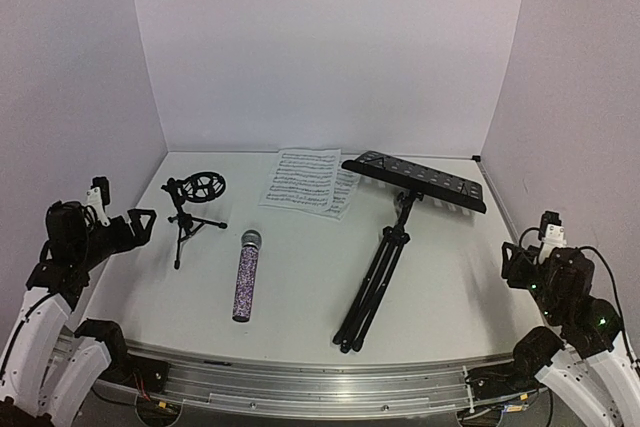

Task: Pack up the instrument practice props

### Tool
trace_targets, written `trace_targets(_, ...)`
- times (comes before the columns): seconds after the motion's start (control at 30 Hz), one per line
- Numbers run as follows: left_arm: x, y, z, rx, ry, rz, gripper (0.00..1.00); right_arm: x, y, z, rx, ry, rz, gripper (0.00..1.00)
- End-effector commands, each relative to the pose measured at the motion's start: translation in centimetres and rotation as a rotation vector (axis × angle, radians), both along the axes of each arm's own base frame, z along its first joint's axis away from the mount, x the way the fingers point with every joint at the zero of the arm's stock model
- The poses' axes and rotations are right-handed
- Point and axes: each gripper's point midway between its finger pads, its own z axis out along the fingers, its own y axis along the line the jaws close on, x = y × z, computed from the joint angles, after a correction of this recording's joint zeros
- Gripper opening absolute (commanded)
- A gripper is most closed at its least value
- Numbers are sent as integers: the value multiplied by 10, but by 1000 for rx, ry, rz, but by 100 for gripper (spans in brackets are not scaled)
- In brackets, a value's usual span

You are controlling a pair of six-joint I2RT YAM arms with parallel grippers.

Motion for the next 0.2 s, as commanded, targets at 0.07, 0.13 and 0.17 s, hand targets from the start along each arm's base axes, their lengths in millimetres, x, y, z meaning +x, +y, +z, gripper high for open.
trace_targets(0.07,1,18,27,3,-36,102,100,1,-3,5,-10,-22,-11,64)
trace_targets(0.13,2,18,29,10,-46,99,100,1,-4,5,-10,-25,-16,64)
trace_targets(0.17,2,20,31,11,-49,107,100,0,-4,5,-10,-24,-16,64)
